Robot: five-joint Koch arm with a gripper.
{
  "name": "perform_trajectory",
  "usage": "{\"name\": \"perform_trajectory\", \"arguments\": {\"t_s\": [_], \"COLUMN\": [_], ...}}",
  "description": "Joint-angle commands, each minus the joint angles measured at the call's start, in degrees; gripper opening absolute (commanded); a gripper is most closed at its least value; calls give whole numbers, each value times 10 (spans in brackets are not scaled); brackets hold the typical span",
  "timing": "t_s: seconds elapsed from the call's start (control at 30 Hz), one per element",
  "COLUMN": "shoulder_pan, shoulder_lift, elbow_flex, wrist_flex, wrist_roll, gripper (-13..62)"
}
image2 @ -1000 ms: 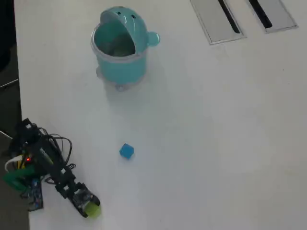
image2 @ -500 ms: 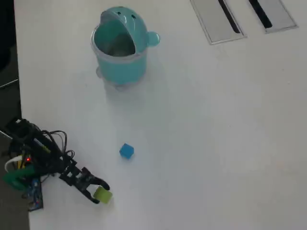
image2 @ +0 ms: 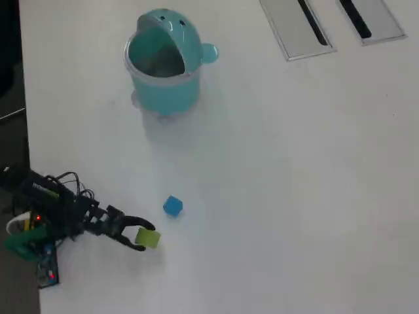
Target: Grasp RGB lego blocks and put them in the bin one by one.
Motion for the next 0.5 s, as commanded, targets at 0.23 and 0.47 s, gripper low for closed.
{"name": "perform_trajectory", "arguments": {"t_s": [0.23,0.47], "shoulder_pan": [-93,-168], "shoulder_lift": [39,48], "elbow_flex": [-23,12], "wrist_flex": [-103,-229], "wrist_roll": [19,29], "gripper": [126,126]}}
